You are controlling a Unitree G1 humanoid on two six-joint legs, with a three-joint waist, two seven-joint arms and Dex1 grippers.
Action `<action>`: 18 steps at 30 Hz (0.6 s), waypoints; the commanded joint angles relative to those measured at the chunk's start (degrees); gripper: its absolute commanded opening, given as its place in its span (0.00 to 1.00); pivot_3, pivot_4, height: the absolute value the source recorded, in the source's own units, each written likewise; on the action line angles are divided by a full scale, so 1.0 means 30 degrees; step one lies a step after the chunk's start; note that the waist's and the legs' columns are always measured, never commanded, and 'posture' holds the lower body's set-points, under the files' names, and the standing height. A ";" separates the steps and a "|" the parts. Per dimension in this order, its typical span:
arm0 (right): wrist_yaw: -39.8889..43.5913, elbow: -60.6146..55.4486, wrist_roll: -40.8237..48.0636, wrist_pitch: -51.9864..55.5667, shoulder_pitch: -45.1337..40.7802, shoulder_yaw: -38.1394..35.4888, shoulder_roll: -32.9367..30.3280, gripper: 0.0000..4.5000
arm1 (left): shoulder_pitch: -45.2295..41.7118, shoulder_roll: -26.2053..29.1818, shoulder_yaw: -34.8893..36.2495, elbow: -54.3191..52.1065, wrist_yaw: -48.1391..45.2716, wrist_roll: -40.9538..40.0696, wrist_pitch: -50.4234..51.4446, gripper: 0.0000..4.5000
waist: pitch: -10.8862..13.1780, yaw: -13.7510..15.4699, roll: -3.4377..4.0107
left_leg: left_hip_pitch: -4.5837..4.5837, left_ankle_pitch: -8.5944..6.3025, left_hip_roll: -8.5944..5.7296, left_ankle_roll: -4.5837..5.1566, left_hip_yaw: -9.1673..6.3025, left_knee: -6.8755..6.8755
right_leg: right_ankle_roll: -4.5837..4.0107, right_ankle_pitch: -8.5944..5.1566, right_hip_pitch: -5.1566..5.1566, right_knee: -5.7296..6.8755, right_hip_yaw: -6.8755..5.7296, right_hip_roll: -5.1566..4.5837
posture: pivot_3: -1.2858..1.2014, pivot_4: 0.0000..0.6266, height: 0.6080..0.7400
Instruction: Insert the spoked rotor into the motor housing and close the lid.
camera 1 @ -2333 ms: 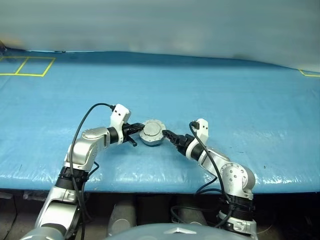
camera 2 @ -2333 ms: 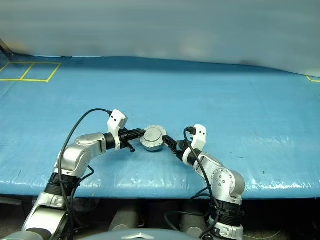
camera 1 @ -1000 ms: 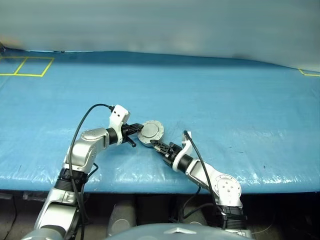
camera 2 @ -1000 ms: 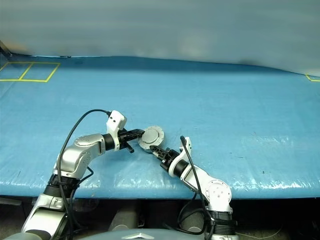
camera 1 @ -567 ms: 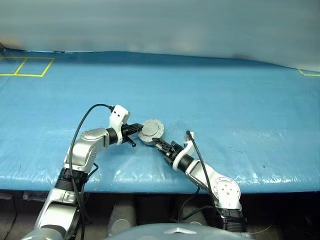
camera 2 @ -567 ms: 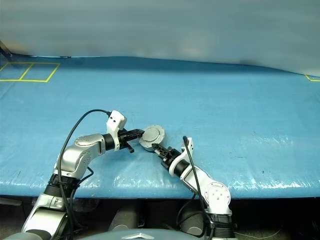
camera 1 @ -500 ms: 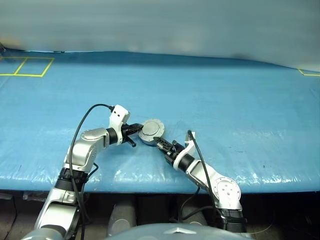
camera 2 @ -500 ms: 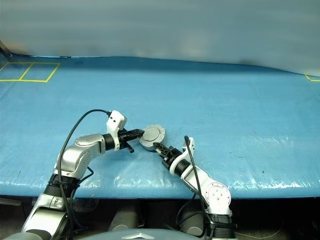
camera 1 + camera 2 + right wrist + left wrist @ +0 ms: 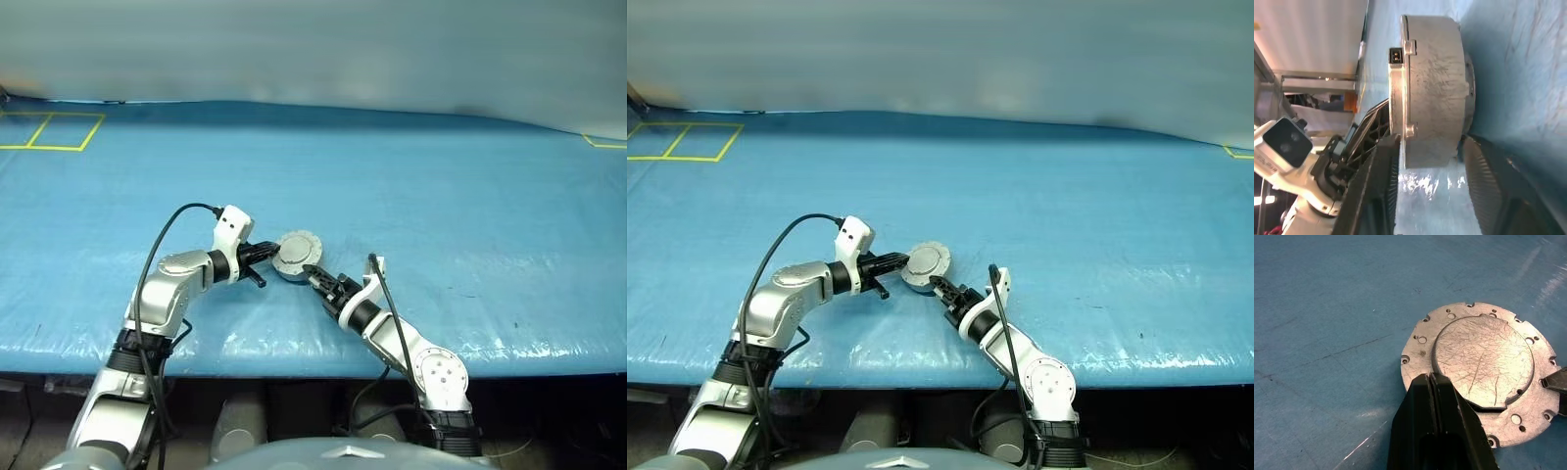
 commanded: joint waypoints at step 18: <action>0.0311 -0.0278 0.1307 -0.0845 -0.0034 0.0298 0.1659 0.25 | 0.0541 -0.0051 -0.1041 0.0508 -0.0323 0.0410 0.0589 0.00 | -0.0007 0.0005 -0.0011 | -0.0059 -0.0003 -0.0020 0.0011 0.0016 -0.0011 | 0.0007 0.0003 -0.0064 0.0006 0.0021 0.0017 | 0.52 0.24 1.00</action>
